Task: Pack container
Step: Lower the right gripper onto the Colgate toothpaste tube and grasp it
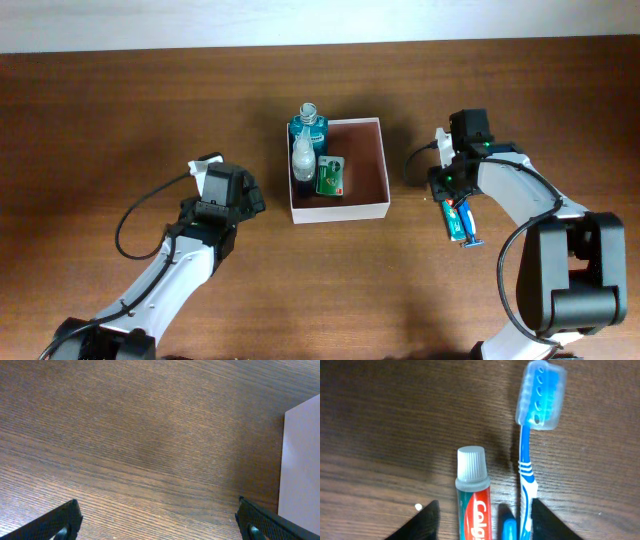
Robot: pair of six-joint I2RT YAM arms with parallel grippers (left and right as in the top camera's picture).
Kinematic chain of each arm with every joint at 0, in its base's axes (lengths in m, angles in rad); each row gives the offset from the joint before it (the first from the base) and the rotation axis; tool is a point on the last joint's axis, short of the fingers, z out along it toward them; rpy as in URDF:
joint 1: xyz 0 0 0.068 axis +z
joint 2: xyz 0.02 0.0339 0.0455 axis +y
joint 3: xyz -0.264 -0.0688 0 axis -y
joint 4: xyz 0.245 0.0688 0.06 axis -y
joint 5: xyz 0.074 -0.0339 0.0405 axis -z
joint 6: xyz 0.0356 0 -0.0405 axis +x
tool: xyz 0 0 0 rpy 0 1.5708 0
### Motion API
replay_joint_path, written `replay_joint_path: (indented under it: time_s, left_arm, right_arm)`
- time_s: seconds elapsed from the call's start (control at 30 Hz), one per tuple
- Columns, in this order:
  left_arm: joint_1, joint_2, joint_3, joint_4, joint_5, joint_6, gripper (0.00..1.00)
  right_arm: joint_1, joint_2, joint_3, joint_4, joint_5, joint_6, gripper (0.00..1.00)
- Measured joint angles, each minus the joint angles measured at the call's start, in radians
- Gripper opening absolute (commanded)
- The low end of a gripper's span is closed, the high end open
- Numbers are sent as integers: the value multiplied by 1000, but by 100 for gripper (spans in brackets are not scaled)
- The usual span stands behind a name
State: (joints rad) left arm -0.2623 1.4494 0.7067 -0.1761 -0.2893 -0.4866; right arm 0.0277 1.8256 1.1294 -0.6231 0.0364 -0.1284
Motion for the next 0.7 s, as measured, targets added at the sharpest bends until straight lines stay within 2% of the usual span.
replay_joint_path:
  time_s: [0.7]
  left_arm:
    - [0, 0, 0, 0, 0, 0, 99]
  right_arm:
    - [0, 1, -23, 35, -41, -2, 40]
